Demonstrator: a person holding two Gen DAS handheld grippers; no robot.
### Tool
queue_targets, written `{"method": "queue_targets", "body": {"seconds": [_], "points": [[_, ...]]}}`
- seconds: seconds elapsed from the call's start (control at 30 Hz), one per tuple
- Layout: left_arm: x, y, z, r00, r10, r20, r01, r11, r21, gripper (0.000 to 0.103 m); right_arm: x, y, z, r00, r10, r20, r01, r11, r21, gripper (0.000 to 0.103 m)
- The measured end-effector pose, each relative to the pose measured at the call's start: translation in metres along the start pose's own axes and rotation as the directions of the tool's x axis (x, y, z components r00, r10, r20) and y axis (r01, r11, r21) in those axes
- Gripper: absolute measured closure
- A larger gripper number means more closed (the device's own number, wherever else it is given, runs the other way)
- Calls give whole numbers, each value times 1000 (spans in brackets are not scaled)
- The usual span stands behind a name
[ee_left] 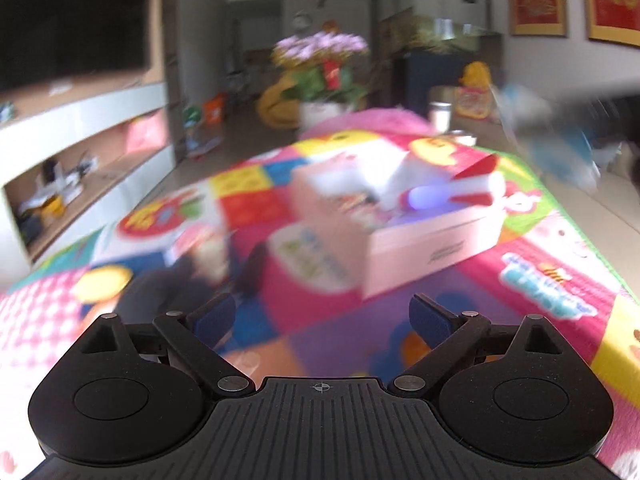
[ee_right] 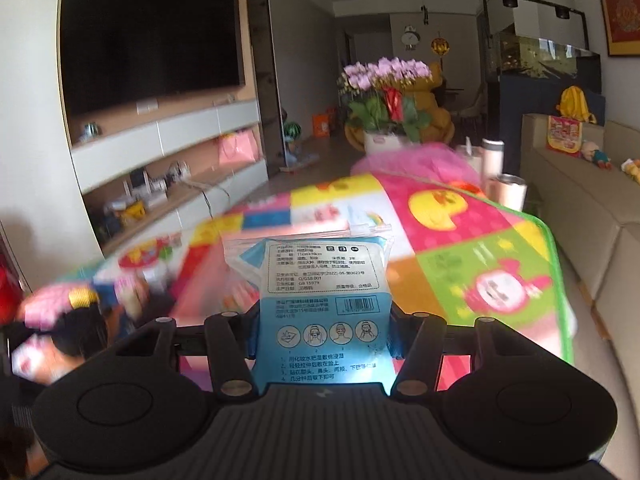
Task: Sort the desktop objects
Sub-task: 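Drop the marker into the box with the left gripper while the right gripper lowers the tissue packet in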
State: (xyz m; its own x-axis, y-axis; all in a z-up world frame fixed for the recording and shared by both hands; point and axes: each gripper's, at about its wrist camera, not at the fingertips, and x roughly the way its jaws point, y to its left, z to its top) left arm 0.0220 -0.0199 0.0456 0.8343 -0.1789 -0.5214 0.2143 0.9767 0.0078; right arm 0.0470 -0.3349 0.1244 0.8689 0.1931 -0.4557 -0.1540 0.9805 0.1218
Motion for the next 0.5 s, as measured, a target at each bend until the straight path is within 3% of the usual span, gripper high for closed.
{"method": "queue_targets", "body": {"seconds": [0.1,0.17,0.2,0.3,0.37,0.5], "points": [[-7,19,-13,1000,22,-22,-24,997,-71,5,36,14,34,999,27,21,-27,999,28,48],[-12,26,-15,999,32,-32,-35,995,-98,4,66,28,48,998,54,-9,-54,999,2,44],[-16,28,-18,999,34,-32,-37,994,-106,3,77,34,51,999,38,-23,-39,999,-23,39],[-27,36,-31,999,36,-28,-39,993,-115,3,98,46,51,999,-41,-29,37,993,-113,39],[-26,41,-38,999,34,-35,-38,990,-134,3,100,38,45,997,-64,-53,58,992,-109,41],[-17,48,-47,999,3,-43,-11,979,-206,3,95,18,25,987,-100,-129,92,993,-70,72]]}}
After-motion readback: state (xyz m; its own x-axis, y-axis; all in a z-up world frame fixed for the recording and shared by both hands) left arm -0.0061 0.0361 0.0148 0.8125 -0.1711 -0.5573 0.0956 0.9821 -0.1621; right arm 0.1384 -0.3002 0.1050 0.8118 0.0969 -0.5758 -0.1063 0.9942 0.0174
